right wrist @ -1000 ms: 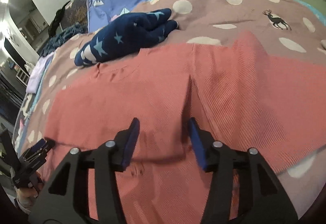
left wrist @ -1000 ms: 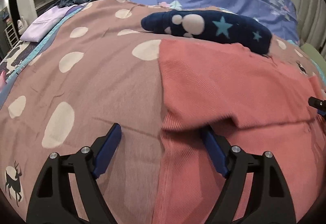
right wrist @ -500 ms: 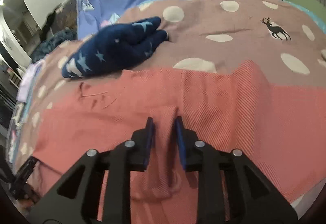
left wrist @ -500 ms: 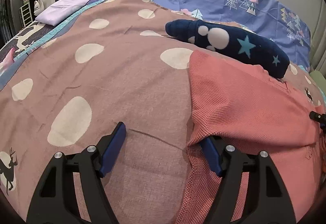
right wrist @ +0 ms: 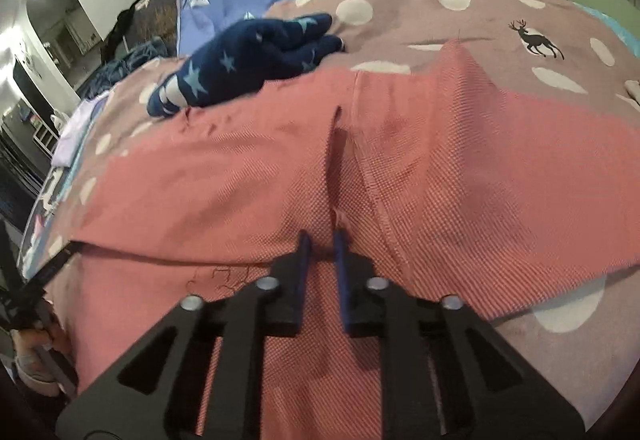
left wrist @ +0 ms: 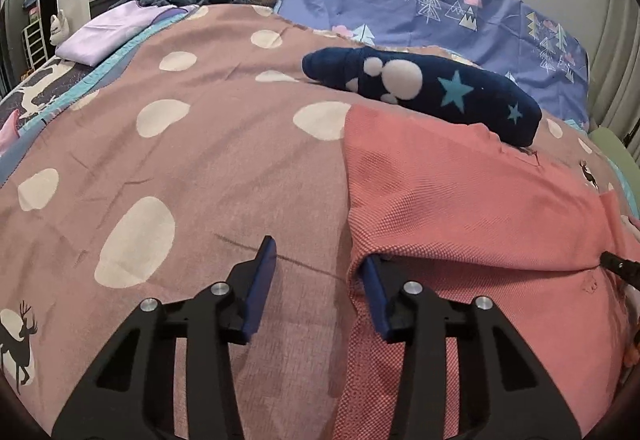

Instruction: Fold small clothes

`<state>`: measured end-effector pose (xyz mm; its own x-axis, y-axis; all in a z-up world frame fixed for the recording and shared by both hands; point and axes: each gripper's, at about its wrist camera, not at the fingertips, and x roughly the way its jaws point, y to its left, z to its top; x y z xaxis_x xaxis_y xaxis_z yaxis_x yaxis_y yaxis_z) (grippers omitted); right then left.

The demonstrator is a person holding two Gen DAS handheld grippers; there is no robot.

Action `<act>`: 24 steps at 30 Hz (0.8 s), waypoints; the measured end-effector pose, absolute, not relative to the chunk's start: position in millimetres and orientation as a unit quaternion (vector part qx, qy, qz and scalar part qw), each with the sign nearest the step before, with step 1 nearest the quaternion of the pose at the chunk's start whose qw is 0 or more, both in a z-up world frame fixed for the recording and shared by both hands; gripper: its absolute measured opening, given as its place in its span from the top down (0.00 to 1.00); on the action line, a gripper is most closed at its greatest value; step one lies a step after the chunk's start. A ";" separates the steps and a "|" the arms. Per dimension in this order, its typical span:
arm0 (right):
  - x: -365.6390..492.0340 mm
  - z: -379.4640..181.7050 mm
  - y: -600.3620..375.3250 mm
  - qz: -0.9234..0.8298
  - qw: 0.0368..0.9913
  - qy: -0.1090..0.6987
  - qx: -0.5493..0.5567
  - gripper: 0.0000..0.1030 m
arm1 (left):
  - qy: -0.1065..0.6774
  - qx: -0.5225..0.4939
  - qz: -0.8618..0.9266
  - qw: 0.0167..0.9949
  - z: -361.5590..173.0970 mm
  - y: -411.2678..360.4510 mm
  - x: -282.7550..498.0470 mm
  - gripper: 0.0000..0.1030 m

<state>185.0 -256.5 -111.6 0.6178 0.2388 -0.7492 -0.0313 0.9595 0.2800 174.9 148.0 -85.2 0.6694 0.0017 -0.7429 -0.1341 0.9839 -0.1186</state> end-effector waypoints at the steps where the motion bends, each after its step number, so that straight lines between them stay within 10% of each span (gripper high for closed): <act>1: 182.2 -107.1 -256.7 0.079 0.893 0.428 0.118 0.94 | 0.405 -0.083 0.035 0.910 -84.7 148.7 175.2 0.57; 13: 163.0 -74.6 -254.8 0.086 0.917 0.373 0.112 0.80 | 0.315 -0.081 -0.035 0.945 -14.1 122.7 139.5 0.62; 24: 181.1 -131.6 -236.3 0.066 0.900 0.418 0.099 0.92 | 0.431 -0.059 -0.041 0.900 -101.2 88.3 207.4 0.53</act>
